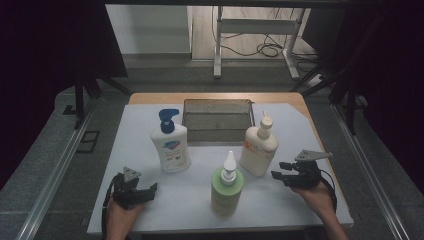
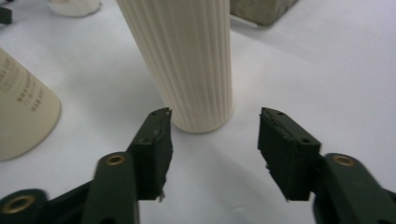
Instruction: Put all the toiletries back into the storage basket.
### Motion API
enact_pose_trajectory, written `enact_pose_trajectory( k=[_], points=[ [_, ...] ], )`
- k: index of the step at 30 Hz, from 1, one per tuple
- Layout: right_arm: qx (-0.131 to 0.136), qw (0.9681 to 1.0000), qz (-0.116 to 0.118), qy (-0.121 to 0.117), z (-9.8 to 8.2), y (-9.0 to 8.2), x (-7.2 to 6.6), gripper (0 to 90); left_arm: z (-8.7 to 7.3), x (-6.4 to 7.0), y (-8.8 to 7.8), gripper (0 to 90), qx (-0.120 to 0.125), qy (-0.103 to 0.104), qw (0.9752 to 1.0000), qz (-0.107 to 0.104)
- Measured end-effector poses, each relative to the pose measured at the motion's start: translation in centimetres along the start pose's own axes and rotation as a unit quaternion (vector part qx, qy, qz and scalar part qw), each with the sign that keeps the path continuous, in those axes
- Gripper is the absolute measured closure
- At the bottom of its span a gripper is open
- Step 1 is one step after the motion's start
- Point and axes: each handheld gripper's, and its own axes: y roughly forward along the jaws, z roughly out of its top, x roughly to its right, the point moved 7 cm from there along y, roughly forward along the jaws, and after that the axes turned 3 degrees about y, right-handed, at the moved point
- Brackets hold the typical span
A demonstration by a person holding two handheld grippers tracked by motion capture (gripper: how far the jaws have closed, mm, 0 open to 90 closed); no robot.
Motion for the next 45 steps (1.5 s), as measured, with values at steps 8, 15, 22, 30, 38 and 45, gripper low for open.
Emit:
enact_pose_trajectory(
  k=[8, 15, 22, 30, 38, 45],
  points=[
    [0.008, 0.9994, -0.003, -0.032, 1.9, -0.5, -1.2, 32.3, 0.0, 0.0, 0.0, 12.5, 0.0, 0.0, 1.0, 0.0],
    [0.015, 0.9991, -0.002, -0.039, 3.4, -0.9, -1.5, 28.9, 0.0, 0.0, 0.0, 12.6, 0.0, 0.001, 1.0, 0.0],
    [0.022, 0.9991, -0.003, -0.037, 4.4, -1.1, -1.7, 25.8, 0.0, 0.0, 0.0, 12.5, 0.0, 0.002, 1.0, 0.0],
    [0.024, 0.999, -0.009, -0.037, 5.5, -0.7, -1.9, 22.3, 0.0, 0.0, 0.0, 12.5, 0.0, 0.001, 1.0, 0.0],
    [0.028, 0.9987, -0.011, -0.041, 6.6, 0.0, -2.0, 20.0, 0.0, 0.0, 0.0, 12.5, 0.0, 0.001, 1.0, 0.0],
    [0.032, 0.9988, -0.005, -0.037, 7.6, 0.4, -2.4, 20.1, 0.0, 0.0, 0.0, 12.5, 0.0, 0.001, 1.0, 0.0]
  ],
)
